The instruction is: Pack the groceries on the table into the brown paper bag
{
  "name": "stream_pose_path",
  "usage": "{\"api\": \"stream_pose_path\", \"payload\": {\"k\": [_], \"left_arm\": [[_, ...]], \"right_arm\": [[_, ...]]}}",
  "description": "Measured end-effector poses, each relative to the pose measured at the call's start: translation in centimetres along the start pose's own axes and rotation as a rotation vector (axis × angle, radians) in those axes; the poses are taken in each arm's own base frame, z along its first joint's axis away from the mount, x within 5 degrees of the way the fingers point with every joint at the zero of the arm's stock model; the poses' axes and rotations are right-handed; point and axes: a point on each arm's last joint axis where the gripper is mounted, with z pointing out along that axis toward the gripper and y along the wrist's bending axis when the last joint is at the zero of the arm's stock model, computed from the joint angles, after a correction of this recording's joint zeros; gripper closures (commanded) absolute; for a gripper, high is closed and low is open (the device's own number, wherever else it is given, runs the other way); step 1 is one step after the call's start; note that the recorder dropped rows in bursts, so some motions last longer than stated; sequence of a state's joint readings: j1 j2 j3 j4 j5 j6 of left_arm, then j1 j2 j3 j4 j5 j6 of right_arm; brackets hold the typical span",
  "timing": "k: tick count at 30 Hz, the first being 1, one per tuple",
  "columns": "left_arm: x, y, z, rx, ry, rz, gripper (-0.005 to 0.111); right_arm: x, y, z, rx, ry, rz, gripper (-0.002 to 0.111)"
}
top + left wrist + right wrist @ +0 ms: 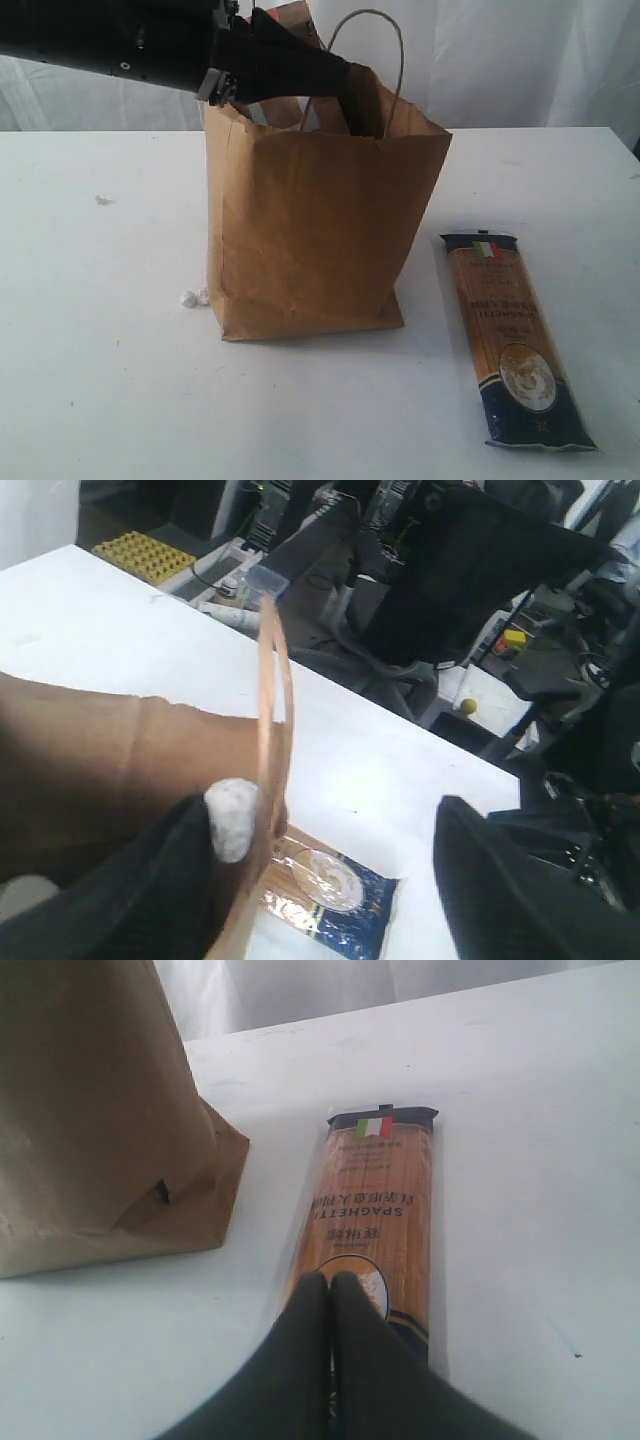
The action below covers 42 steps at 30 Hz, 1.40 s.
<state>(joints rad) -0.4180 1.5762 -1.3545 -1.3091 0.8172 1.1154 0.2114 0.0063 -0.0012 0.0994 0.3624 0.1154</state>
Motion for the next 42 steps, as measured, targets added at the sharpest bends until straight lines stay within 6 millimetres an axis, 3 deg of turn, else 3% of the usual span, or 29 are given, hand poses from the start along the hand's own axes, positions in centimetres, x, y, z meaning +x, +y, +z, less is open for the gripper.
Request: {"api": "stream_pose_path", "payload": {"k": [4, 13, 19, 24, 30, 37, 42], "left_arm": [[-0.2, -0.7, -0.1, 0.066, 0.014, 0.025, 0.041], [-2.8, -2.1, -0.8, 0.127, -0.019, 0.154, 0.041], [-3.2, -2.7, -1.0, 0.167, -0.005, 0.199, 0.041], [-3.1, -2.0, -0.9, 0.099, 0.01, 0.217, 0.041], [-3.3, -1.5, -0.9, 0.033, -0.002, 0.18, 0.041], [-2.5, -1.1, -1.0, -0.015, 0.095, 0.19, 0.041], [-3.1, -2.3, -2.1, -0.042, 0.102, 0.236, 0.044]], "right_arm": [[0.0, 0.0, 0.0, 0.0, 0.0, 0.0, 0.108], [-0.1, 0.0, 0.0, 0.0, -0.01, -0.012, 0.108], [-0.4, 0.0, 0.0, -0.002, -0.048, -0.019, 0.108], [-1.9, 0.4, -0.2, -0.063, -0.207, 0.209, 0.108], [-3.5, 0.4, -0.7, -0.109, -0.379, 0.352, 0.108], [-3.1, 0.4, -0.5, -0.135, -0.328, 0.529, 0.108], [-2.3, 0.5, -0.3, -0.119, -0.233, 0.548, 0.108]]}}
